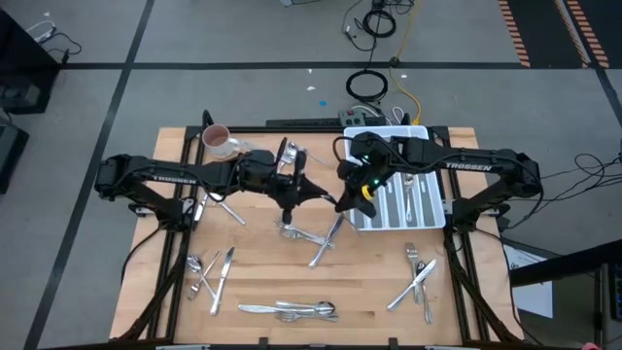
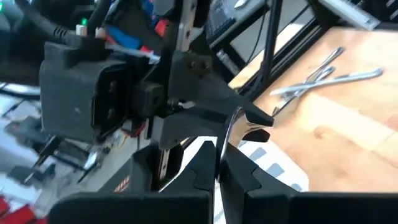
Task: Sort silverware
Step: Put the silver spoon into the silverware tray
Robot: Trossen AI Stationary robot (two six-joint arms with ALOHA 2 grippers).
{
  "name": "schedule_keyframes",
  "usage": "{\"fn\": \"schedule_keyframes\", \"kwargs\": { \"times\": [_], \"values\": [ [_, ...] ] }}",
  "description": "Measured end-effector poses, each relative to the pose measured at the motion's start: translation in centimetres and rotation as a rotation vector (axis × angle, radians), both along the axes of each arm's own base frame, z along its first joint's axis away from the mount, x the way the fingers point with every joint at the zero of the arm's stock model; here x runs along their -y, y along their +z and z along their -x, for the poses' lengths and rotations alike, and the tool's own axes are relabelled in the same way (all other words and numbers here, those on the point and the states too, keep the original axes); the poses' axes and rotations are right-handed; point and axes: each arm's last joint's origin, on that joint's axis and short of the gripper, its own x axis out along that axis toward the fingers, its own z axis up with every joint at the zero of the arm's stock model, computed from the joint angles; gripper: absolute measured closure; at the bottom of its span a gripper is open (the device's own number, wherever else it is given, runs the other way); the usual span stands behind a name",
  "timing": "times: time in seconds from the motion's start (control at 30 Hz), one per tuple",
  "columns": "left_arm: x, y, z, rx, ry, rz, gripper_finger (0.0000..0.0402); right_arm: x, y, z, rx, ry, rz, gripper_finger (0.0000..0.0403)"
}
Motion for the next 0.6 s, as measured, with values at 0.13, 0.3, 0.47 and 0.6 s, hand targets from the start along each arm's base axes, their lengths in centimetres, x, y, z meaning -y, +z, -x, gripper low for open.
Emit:
{"fn": "schedule_keyframes", "kwargs": {
  "times": [0.13, 0.3, 0.47, 0.6],
  "values": [
    [-0.2, -0.2, 0.0, -0.025, 0.076, 0.026, 0.0396, 0.3, -0.3, 0.2, -0.042, -0.075, 0.090, 0.0336],
    [-0.6, -0.6, 0.1, -0.072, 0.191, 0.161, 0.0396, 0.6, -0.5, 0.4, -0.077, -0.165, 0.179, 0.0252],
    [-1.0, -0.8, 0.2, -0.088, 0.292, 0.318, 0.0396, 0.8, -0.4, 0.3, -0.071, -0.228, 0.244, 0.0212],
    [-1.4, -0.9, 0.3, -0.090, 0.349, 0.447, 0.0396, 1.0, -0.3, 0.2, -0.054, -0.258, 0.305, 0.0210]
  ]
}}
